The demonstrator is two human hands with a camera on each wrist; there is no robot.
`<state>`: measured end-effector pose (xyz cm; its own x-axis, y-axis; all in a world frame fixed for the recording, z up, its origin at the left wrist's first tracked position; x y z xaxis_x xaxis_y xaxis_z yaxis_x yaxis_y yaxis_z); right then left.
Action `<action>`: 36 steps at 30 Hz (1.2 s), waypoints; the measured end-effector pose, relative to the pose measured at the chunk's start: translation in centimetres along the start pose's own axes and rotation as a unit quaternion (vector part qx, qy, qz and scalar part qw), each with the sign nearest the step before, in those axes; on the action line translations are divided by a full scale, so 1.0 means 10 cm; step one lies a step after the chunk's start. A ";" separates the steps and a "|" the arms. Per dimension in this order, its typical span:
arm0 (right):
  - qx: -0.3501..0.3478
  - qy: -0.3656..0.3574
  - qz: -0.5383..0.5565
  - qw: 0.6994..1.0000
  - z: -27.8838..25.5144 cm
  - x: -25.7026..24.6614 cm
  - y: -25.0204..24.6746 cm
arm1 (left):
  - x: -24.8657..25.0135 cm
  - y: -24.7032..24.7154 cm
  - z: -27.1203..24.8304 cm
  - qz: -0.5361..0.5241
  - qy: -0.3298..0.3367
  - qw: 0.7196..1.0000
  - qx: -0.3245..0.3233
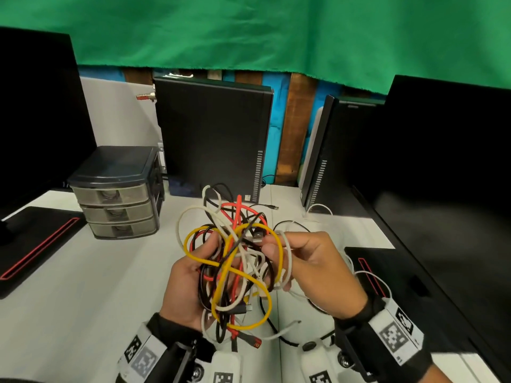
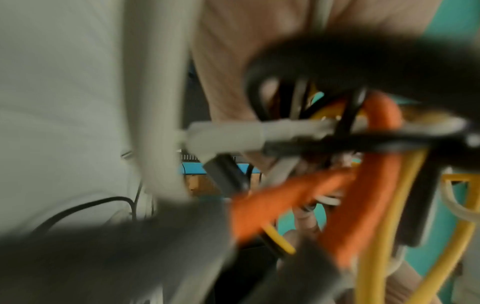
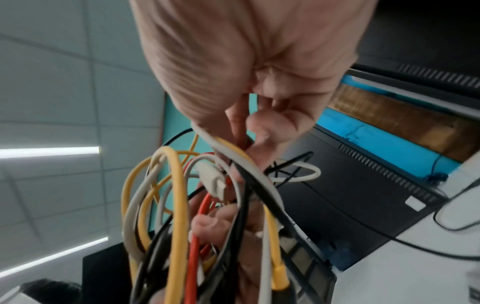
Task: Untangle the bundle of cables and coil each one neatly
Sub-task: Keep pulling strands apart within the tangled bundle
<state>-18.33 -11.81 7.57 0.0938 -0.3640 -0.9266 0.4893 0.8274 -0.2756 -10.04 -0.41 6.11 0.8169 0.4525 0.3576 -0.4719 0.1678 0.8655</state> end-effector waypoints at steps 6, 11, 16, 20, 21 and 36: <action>0.016 0.001 -0.080 0.997 0.02 0.04 0.03 | -0.03 -0.47 -0.02 0.180 -0.040 0.972 0.146; 0.044 -0.045 -0.223 0.973 -0.01 0.09 0.01 | -0.07 -0.46 0.00 0.265 -0.042 0.935 0.231; 0.175 -0.023 -0.228 0.957 -0.01 0.10 -0.06 | -0.13 -0.46 0.02 0.147 0.013 0.950 0.275; 0.238 -0.034 -0.250 0.938 -0.01 0.10 -0.16 | -0.12 -0.45 0.01 0.106 0.020 0.967 0.232; 0.244 -0.037 -0.260 0.934 -0.01 0.10 -0.17 | -0.14 -0.42 0.01 0.133 0.009 0.966 0.220; 0.108 -0.036 -0.212 0.971 -0.01 -0.03 -0.04 | -0.13 -0.58 0.01 0.251 0.084 0.907 0.329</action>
<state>-18.65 -11.98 7.96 -0.0985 -0.6882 -0.7188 0.6663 0.4909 -0.5613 -8.33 -2.05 0.63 0.4659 0.4642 0.7533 -0.4245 -0.6296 0.6506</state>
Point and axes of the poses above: each hand's wrist, its own z-axis towards the middle knuckle, its own y-axis out of the palm, x = y × z, the point moved 5 cm from there along z, towards the middle knuckle, and after that the axes turned 7 degrees about -z, right-handed, at the moved point
